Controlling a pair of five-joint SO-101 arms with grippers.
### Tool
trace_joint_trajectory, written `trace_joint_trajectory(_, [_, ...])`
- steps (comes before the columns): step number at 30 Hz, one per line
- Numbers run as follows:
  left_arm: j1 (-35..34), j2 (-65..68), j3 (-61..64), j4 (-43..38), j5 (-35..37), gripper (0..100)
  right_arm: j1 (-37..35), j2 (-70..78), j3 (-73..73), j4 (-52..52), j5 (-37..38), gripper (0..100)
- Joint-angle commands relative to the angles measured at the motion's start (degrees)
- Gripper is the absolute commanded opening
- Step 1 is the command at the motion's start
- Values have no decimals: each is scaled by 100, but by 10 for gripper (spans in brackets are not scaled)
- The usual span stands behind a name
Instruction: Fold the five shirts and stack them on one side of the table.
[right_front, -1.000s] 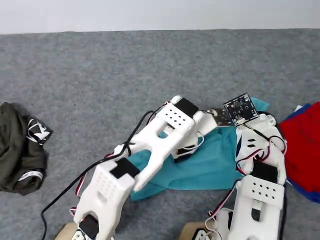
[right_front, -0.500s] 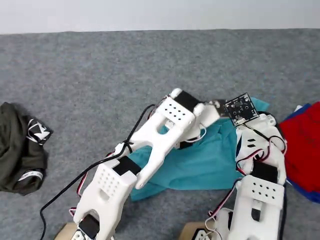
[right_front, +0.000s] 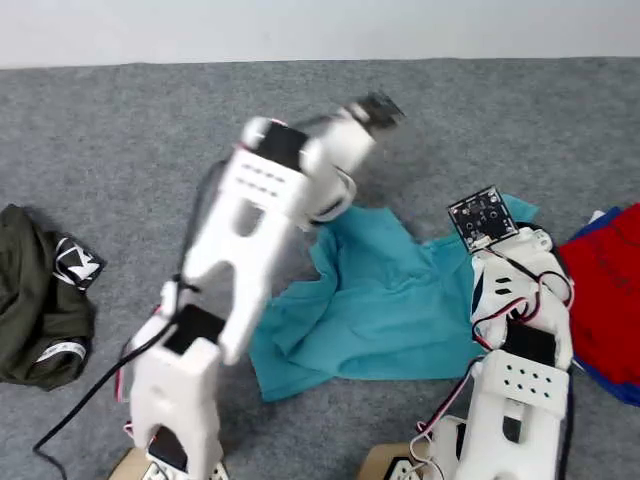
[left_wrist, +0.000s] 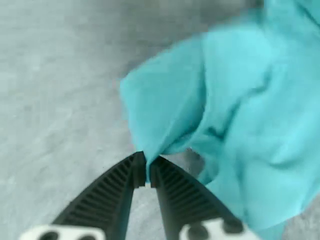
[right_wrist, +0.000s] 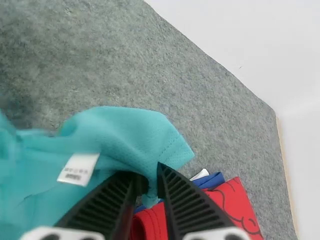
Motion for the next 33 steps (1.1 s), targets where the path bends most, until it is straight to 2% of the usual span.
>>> trace_joint_trajectory(1, [-264, -1046, -198, 158, 501, 2, 22, -48, -765, 303, -70, 10])
trace_joint_trajectory(4, [-255, -1705, -207, 158, 818, 2, 22, -48, -1407, 769, -448, 10])
trace_joint_trajectory(9, [-132, -2831, -224, 53, 862, 2, -22, -48, -2708, 1710, -686, 10])
trace_joint_trajectory(13, [-220, -3481, -593, -44, 826, 2, 22, -48, -3490, 2264, -633, 10])
trace_joint_trajectory(17, [-747, -3833, -1068, -44, 818, 2, 101, -48, -3965, 2695, -308, 10])
trace_joint_trajectory(24, [-1723, -3991, -1824, -44, 325, 2, 435, -48, -4141, 2703, 185, 10])
trace_joint_trajectory(33, [-2207, -4000, -2211, 167, 299, 2, 435, -75, -4141, 2712, 299, 10])
